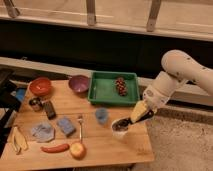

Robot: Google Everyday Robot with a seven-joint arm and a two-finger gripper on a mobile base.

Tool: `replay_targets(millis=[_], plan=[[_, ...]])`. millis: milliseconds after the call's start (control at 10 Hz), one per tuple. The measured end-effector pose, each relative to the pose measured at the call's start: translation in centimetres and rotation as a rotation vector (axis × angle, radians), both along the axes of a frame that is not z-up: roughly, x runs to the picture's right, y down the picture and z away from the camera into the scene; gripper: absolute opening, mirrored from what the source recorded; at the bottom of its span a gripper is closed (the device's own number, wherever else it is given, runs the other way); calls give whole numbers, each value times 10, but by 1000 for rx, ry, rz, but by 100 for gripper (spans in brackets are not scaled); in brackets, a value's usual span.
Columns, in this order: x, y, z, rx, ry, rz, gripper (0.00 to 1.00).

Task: Place brush in paper cup

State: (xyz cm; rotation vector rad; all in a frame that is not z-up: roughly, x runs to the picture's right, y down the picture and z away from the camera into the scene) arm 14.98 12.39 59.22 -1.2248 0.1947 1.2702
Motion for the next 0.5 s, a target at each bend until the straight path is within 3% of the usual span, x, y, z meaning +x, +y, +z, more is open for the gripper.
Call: replay_targets(millis=[500], plan=[[8,-1,24,-7,8,28,0]])
